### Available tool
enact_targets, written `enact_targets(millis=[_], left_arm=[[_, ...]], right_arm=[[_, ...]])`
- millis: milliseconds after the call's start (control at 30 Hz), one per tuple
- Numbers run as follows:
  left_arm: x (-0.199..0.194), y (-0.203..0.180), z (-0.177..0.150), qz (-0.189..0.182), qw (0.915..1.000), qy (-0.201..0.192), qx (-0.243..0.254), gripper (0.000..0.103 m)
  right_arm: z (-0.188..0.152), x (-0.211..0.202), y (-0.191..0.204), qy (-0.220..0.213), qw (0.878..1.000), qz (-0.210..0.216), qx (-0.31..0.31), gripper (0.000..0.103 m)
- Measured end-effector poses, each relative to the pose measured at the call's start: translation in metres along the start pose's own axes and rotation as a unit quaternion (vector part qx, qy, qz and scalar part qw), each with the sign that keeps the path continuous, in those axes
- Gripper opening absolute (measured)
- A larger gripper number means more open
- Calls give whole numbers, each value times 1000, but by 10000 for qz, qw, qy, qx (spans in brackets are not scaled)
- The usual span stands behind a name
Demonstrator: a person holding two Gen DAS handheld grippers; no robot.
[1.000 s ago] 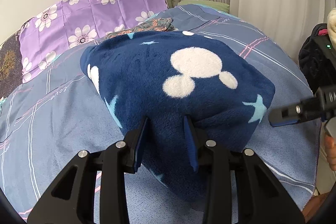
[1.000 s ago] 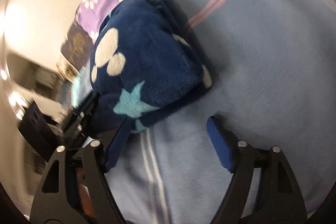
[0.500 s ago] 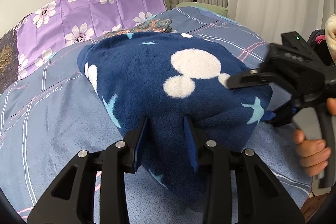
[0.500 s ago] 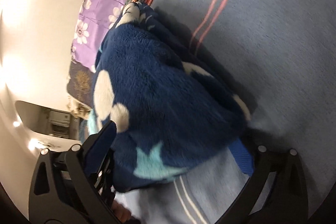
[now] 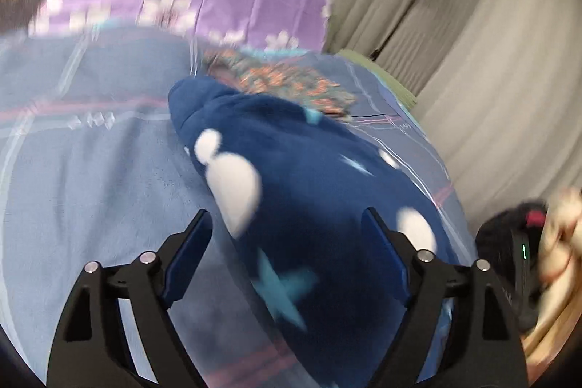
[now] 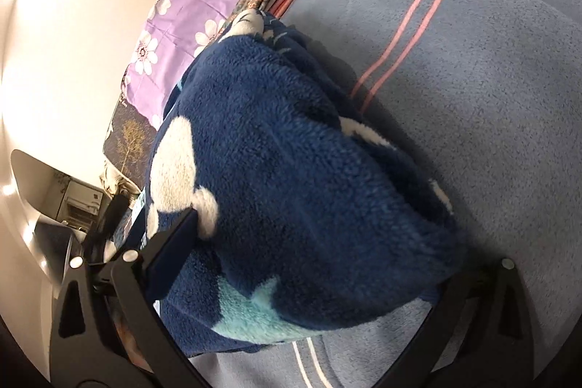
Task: Fold small clothes
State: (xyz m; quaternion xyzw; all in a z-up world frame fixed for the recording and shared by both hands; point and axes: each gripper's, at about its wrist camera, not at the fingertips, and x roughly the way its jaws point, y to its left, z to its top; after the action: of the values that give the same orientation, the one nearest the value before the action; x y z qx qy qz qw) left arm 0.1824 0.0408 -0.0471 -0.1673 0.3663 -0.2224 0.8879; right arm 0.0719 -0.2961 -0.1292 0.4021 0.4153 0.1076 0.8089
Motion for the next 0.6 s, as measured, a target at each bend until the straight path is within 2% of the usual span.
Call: enact_targets(millis=[67, 100, 133, 200, 233, 300, 367, 400, 433, 500, 567, 600], left_arm=[[32, 29, 17, -151, 9977, 279, -593, 90], [45, 41, 21, -364, 9948, 365, -879, 92], [64, 57, 27, -606, 9880, 536, -1313, 94], [86, 73, 31, -658, 9812, 685, -1678, 95], [95, 75, 35, -667, 9826, 640, -1612, 95], [108, 62, 43, -407, 9921, 592, -1028, 95], [117, 54, 46, -288, 9950, 586, -755, 95], [121, 51, 49, -296, 9958, 569, -657, 91], [123, 52, 51, -388, 9957, 570, -620, 81], [123, 54, 53, -473, 9958, 520, -595, 73], [113, 43, 53, -444, 9983, 252, -281, 64], [108, 37, 53, -360, 9991, 163, -123, 60]], right_arm=[[1, 1, 3, 17, 10000, 5, -5, 101], [2, 2, 3, 34, 10000, 15, 16, 101], [3, 2, 1, 63, 10000, 38, 57, 101], [5, 2, 0, 111, 9998, 80, 113, 101], [7, 4, -1, 122, 9998, 99, 141, 101], [10, 6, -1, 133, 9996, 89, 233, 101], [13, 8, 0, 111, 9994, 37, 333, 101], [15, 9, 0, 101, 9993, 27, 360, 101], [16, 11, 1, 100, 9994, 31, 341, 101], [18, 12, 3, 102, 9994, 57, 329, 101], [18, 11, 3, 157, 9995, 78, 274, 101], [18, 10, 3, 177, 9996, 70, 228, 97]])
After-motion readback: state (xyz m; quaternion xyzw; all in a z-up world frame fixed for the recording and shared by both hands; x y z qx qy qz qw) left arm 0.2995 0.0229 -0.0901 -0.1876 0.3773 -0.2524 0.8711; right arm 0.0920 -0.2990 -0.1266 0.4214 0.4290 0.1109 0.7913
